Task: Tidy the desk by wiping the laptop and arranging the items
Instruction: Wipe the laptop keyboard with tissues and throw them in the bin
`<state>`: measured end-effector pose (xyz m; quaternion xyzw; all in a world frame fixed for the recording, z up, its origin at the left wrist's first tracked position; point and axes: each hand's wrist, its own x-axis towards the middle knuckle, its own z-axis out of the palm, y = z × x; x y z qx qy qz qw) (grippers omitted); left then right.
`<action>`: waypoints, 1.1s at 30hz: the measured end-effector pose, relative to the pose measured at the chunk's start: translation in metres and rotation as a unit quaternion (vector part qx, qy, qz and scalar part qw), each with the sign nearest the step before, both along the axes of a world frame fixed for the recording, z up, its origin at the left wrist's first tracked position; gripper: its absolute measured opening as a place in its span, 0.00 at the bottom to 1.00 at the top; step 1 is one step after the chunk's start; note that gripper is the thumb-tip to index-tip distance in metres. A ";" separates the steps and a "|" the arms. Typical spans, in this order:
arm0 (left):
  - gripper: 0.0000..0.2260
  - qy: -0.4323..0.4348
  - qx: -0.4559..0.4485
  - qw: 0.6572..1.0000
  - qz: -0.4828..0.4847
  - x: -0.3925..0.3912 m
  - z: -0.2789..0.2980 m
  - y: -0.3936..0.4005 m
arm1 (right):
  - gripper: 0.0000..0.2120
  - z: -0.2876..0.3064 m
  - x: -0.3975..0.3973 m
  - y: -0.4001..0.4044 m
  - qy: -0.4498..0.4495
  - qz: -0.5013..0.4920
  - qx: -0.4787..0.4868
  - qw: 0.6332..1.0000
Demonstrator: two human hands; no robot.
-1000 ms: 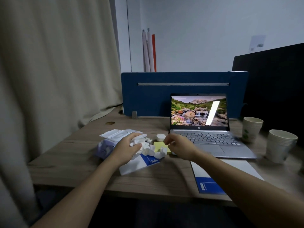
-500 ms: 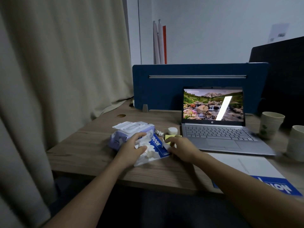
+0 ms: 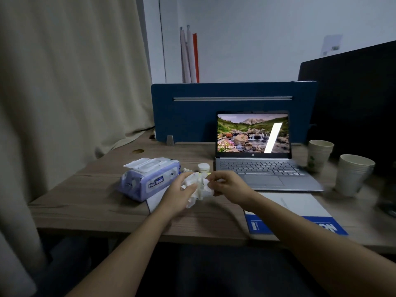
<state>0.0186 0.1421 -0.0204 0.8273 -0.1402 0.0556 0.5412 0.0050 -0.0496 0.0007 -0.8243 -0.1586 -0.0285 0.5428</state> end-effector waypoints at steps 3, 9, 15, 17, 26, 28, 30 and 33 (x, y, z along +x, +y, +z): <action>0.18 0.040 -0.036 0.998 -0.046 -0.008 0.005 -0.018 | 0.05 -0.001 -0.008 -0.016 0.022 -0.021 0.028 0.999; 0.30 0.093 -0.085 0.984 -0.122 -0.028 0.012 -0.064 | 0.16 -0.007 -0.037 -0.065 0.016 -0.087 0.074 0.993; 0.21 0.087 -0.083 0.974 -0.194 -0.052 0.008 -0.132 | 0.18 -0.007 -0.089 -0.126 0.000 -0.131 0.096 0.987; 0.19 0.079 -0.076 0.970 -0.217 -0.064 0.006 -0.158 | 0.18 -0.006 -0.110 -0.146 -0.022 -0.158 0.087 0.983; 0.13 0.092 -0.072 0.943 -0.311 -0.138 -0.014 -0.275 | 0.15 -0.028 -0.220 -0.243 -0.053 -0.266 0.085 0.959; 0.12 0.083 -0.060 0.939 -0.329 -0.155 -0.024 -0.296 | 0.14 -0.037 -0.243 -0.261 -0.050 -0.285 0.087 0.953; 0.11 0.071 -0.039 0.933 -0.351 -0.174 -0.037 -0.316 | 0.13 -0.050 -0.267 -0.280 -0.040 -0.299 0.098 0.948; 0.11 0.070 -0.025 0.925 -0.371 -0.201 -0.065 -0.343 | 0.13 -0.077 -0.301 -0.304 -0.019 -0.323 0.118 0.939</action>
